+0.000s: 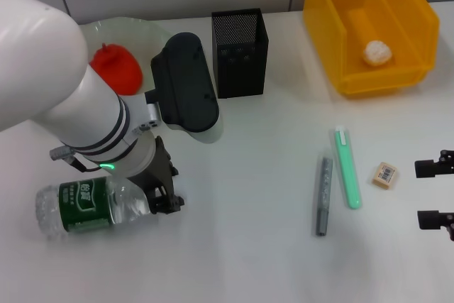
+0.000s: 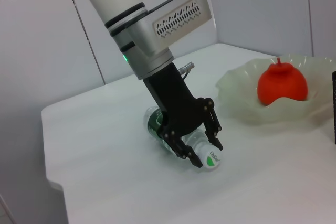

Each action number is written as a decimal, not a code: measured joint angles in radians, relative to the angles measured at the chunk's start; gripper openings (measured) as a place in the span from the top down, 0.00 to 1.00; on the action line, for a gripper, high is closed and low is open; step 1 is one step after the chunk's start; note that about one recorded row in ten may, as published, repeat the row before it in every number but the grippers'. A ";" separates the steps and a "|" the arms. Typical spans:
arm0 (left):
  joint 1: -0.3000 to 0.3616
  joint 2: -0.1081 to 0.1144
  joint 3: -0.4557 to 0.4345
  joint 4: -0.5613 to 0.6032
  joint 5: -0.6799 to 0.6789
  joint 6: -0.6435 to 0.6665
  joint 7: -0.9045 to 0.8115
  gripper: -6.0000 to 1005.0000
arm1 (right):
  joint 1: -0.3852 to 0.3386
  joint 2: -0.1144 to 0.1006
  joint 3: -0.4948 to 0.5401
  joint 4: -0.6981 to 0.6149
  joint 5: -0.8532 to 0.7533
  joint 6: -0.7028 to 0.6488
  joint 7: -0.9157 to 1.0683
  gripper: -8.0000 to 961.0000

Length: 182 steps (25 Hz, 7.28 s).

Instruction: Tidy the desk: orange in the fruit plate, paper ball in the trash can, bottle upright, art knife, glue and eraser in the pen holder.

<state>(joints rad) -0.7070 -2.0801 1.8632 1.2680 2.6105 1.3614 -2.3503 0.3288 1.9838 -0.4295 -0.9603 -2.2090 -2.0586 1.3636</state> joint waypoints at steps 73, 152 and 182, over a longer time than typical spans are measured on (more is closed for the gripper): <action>0.295 0.014 -0.534 0.569 -0.217 0.276 -0.078 0.53 | 0.035 0.003 0.008 0.038 0.008 0.013 -0.026 0.13; 0.630 0.009 -0.784 0.540 -0.939 0.395 0.395 0.20 | 0.069 -0.008 0.027 0.042 0.035 0.007 0.001 0.15; 0.596 0.011 -0.719 -0.148 -0.921 0.313 0.806 0.20 | 0.097 0.073 -0.077 -0.311 0.026 0.008 0.160 0.16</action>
<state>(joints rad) -0.1112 -2.0694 1.1447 1.1195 1.6895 1.6747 -1.5447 0.4262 2.0569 -0.5065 -1.2710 -2.1832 -2.0503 1.5241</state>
